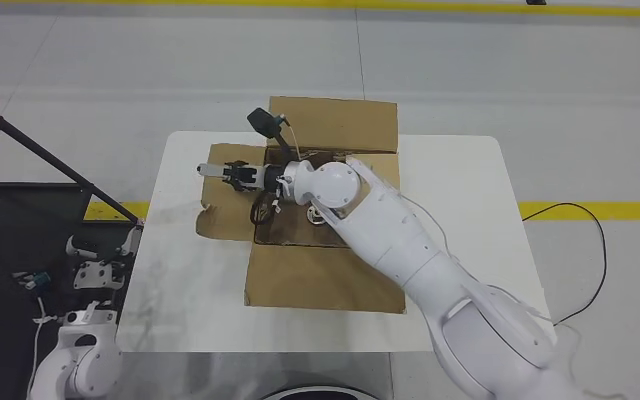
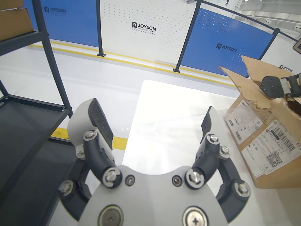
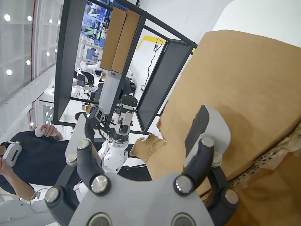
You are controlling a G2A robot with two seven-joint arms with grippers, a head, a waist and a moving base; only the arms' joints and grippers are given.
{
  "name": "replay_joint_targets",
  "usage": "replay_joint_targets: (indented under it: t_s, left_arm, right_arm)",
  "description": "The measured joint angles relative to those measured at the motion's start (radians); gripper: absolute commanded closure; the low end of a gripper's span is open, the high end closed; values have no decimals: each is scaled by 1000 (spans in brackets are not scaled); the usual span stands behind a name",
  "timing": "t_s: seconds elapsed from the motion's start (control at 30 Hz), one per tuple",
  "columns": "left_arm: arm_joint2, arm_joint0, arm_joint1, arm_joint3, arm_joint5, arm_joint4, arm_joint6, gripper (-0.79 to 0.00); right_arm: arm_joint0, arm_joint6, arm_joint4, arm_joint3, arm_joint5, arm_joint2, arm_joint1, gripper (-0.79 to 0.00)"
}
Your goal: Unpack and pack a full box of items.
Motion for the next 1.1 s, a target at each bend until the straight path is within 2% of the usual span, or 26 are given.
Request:
replay_joint_targets:
  t_s: [0.37, 0.63, 0.93, 1.1]
  left_arm:
    - [-18, 6, -5, -16, -38, -33, -20, -785]
    - [-34, 14, -9, -37, -57, -53, -20, -785]
    - [-72, 40, -14, -89, -110, -150, -31, -785]
    - [-106, 55, -14, -157, -130, -156, -63, -785]
  right_arm:
    - [16, 18, -5, 84, -37, 7, -38, -785]
    - [5, 26, -33, 65, -79, 34, -37, -785]
    - [-38, 83, -77, -50, -131, 113, 7, -785]
    - [-109, 179, -118, -197, -178, 207, 67, -785]
